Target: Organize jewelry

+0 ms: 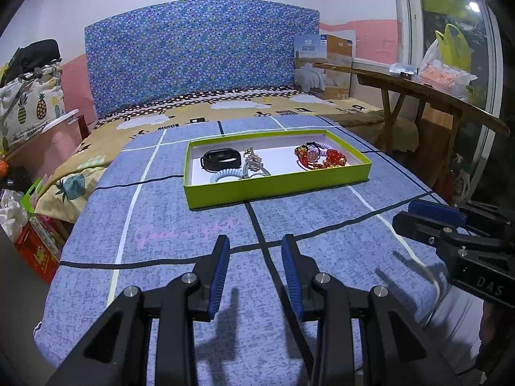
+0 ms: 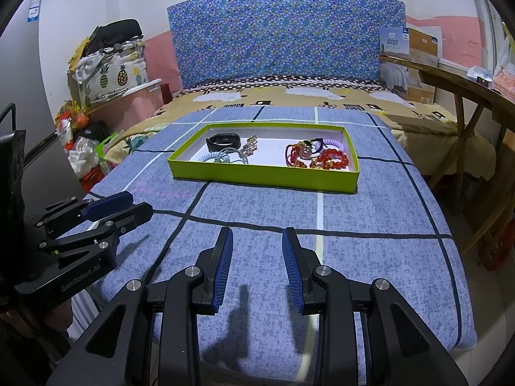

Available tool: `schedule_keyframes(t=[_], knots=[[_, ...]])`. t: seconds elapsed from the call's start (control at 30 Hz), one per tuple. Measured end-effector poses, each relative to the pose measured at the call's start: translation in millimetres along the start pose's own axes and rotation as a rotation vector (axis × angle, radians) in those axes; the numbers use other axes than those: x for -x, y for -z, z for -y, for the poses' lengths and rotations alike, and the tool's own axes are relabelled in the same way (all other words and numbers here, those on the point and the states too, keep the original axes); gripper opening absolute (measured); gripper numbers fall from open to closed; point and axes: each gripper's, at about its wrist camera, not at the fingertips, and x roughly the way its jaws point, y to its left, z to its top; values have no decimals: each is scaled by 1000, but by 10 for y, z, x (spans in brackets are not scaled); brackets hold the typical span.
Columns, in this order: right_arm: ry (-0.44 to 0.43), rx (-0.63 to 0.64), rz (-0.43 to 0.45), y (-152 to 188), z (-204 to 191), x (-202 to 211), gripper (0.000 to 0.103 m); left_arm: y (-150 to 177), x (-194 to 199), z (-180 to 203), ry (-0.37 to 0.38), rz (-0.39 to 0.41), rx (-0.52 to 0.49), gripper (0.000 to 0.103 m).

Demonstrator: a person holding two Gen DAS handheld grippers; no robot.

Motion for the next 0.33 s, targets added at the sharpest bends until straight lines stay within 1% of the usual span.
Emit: schedule_keyframes(t=[0.33], knots=[[1, -2, -1, 10, 4, 0, 33, -1, 21, 37, 2, 10, -11, 35]])
